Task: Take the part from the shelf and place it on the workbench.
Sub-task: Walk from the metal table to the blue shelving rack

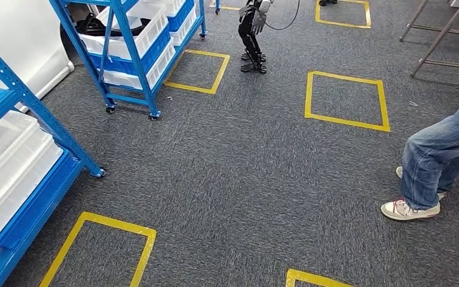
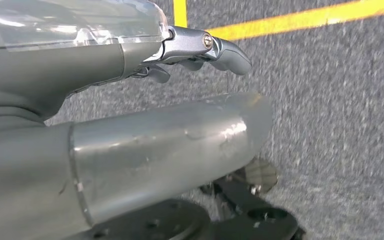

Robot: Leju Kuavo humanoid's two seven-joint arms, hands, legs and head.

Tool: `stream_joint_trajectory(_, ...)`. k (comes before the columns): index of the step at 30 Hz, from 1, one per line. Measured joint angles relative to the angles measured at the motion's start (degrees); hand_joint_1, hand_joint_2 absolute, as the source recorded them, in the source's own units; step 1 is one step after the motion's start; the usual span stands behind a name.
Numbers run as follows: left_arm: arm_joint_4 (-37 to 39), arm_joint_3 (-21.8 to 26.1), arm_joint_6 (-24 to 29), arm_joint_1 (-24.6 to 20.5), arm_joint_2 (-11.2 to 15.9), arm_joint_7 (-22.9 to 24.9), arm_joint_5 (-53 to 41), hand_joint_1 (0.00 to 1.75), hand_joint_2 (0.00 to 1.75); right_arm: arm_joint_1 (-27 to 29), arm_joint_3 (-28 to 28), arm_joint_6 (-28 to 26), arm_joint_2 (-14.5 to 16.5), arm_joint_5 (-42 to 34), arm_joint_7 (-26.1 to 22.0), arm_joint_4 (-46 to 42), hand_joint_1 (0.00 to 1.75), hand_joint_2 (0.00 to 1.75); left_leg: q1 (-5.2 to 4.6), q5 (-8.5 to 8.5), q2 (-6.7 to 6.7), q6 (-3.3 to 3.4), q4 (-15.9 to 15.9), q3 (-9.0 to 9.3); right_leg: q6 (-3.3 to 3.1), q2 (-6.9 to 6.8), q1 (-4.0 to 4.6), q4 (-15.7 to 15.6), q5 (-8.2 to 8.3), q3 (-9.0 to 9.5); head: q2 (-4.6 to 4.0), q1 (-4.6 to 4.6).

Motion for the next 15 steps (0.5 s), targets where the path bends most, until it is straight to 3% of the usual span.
stream_joint_trajectory(1,0.0,-0.1,0.0,0.1,0.0,0.0,0.1,0.0,0.0,0.0,0.1,0.0,0.0,0.0,0.1,0.0,0.0,1.75,0.0,-0.15,0.45,-0.3,0.2,-0.16,-0.31,-0.74,-0.03,-0.3,0.15,0.2,0.0,-0.01)
stream_joint_trajectory(3,0.0,-0.2,0.0,0.2,-0.1,0.0,0.5,0.0,0.0,0.1,0.3,-0.1,0.1,0.3,0.4,0.0,0.0,1.75,-0.11,-2.02,3.26,-0.74,3.0,-1.49,-1.09,-2.43,-0.15,-1.0,0.4,0.58,0.0,-0.08)
stream_joint_trajectory(4,0.0,-0.2,0.0,0.2,-0.1,-0.1,0.9,0.0,0.0,0.2,0.4,-0.2,0.2,0.7,0.7,0.0,0.0,1.75,-0.06,-3.79,5.15,-0.9,6.1,-2.91,-1.36,-3.38,-0.02,-1.1,0.39,0.7,0.0,-0.1)
stream_joint_trajectory(5,0.0,-0.2,0.0,0.1,-0.1,-0.2,1.4,0.0,0.0,0.4,0.6,-0.4,0.2,1.1,1.0,0.0,0.0,1.75,0.05,-5.66,6.21,-1.1,9.8,-4.73,-1.56,-4.34,0.12,-1.2,0.3,0.72,0.0,-0.13)
stream_joint_trajectory(7,0.0,0.0,-0.1,0.2,0.0,-0.4,2.4,0.0,0.0,0.5,1.1,-0.8,0.4,1.9,1.5,0.0,0.0,1.75,0.3,-7.57,7.01,-1.47,15.4,-7.38,-1.68,-6.23,0.28,-1.0,0.06,0.74,0.0,-0.13)
stream_joint_trajectory(8,0.0,0.1,-0.1,0.4,0.1,-0.4,2.8,0.0,0.0,0.5,1.3,-1.0,0.6,2.2,1.6,0.0,0.0,1.75,0.38,-6.96,7.21,-1.57,15.3,-7.26,-1.66,-7.05,0.3,-1.0,-0.08,0.78,0.0,-0.13)
stream_joint_trajectory(9,0.0,0.3,-0.2,0.6,0.1,-0.4,3.0,0.0,0.0,0.5,1.6,-1.2,0.7,2.6,1.7,0.0,0.0,1.75,0.44,-5.34,7.58,-1.59,12.9,-5.9,-1.58,-7.78,0.3,-0.9,-0.26,0.88,0.0,-0.13)
stream_joint_trajectory(10,0.0,0.3,-0.2,0.7,0.3,-0.3,3.2,0.0,0.0,0.5,1.9,-1.3,0.9,2.9,1.7,0.0,0.0,1.75,0.44,-3.35,8.38,-1.5,8.9,-3.72,-1.45,-8.47,0.31,-0.8,-0.47,1.04,0.0,-0.14)
stream_joint_trajectory(12,0.0,0.5,-0.2,0.7,0.5,-0.2,3.4,0.0,0.0,0.5,2.4,-1.5,1.2,3.5,1.7,0.0,0.0,1.75,0.11,-0.97,10.22,-1.08,2.0,-0.04,-0.98,-9.72,0.5,-0.7,-0.91,1.41,0.0,-0.13)
stream_joint_trajectory(13,0.0,0.6,-0.2,0.7,0.6,-0.2,3.4,0.0,0.0,0.4,2.7,-1.6,1.4,3.8,1.6,0.0,0.0,1.75,-0.09,-0.7,10.68,-0.82,0.4,0.73,-0.72,-10.21,0.6,-0.7,-1.06,1.59,0.0,-0.12)
stream_joint_trajectory(15,0.0,0.9,-0.1,0.8,0.8,-0.3,3.5,0.0,0.0,0.1,3.2,-1.6,1.7,4.4,1.6,0.0,0.0,1.75,-0.29,-0.68,9.96,-0.26,-0.2,0.73,-0.21,-11.1,0.68,-0.9,-1.16,2.02,0.0,-0.11)
